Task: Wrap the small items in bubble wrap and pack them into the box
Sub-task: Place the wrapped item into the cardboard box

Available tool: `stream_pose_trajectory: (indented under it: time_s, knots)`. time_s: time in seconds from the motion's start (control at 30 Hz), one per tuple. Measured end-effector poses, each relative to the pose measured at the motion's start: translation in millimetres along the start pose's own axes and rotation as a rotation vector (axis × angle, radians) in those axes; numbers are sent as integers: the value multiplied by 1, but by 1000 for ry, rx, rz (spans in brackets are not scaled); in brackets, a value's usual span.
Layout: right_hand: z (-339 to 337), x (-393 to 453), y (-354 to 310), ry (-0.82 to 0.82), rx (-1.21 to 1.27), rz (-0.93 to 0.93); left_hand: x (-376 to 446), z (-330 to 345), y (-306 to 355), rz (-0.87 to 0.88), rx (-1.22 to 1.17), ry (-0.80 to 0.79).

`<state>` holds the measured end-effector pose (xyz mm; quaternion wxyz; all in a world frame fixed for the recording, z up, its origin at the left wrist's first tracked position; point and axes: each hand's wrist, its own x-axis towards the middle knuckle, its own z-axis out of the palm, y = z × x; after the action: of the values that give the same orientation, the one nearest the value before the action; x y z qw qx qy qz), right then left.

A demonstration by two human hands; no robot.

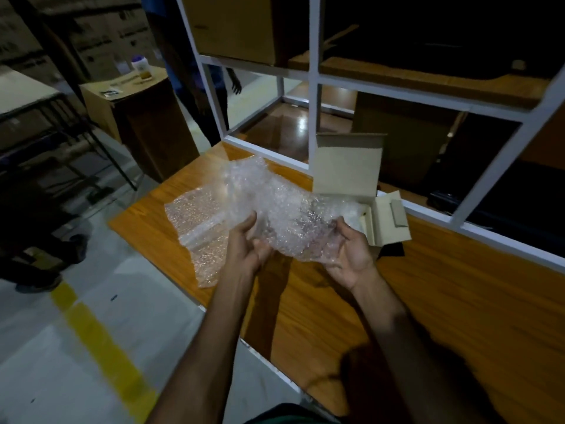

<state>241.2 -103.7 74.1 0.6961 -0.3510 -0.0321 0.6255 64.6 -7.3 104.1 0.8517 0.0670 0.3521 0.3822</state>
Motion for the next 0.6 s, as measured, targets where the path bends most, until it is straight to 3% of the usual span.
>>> stream_pose_trajectory:
  time_s: [0.13, 0.3, 0.4, 0.6]
  knots:
    - [-25, -13, 2, 151, -183, -157, 11, 4, 26, 304, 274, 213]
    - [-53, -32, 16, 188, -408, -273, 6, 0, 30, 427, 500, 142]
    - [-71, -45, 24, 245, -621, -279, 9, -19, 27, 484, 613, -5]
    - [-118, -64, 31, 452, -811, -246, -5, -47, 12, 518, 614, 105]
